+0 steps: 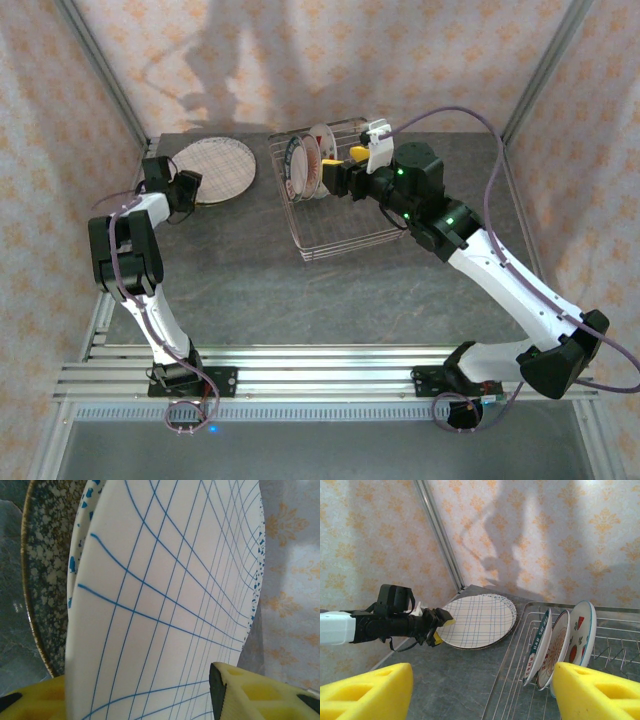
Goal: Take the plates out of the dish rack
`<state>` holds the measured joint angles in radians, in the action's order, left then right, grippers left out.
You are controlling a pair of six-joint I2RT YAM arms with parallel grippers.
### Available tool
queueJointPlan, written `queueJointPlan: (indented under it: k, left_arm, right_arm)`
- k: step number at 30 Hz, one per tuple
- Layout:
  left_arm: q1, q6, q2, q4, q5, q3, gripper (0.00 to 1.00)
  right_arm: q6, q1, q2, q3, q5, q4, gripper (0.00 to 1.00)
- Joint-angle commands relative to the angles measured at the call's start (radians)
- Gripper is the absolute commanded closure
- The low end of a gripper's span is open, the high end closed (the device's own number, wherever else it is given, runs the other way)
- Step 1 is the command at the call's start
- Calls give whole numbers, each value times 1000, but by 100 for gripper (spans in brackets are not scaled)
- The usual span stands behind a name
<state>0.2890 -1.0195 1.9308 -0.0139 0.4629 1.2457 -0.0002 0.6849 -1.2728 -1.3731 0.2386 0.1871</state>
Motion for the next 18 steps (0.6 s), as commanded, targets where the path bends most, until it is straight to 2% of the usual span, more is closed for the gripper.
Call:
queueJointPlan:
  k: [1, 18]
  left_arm:
    - [9, 32, 14, -81, -26, 51, 45]
    - [10, 66, 68, -230, -43, 139, 44]
  right_arm:
    - [10, 5, 5, -36, -18, 2, 26]
    - [14, 5, 3, -40, -19, 7, 26]
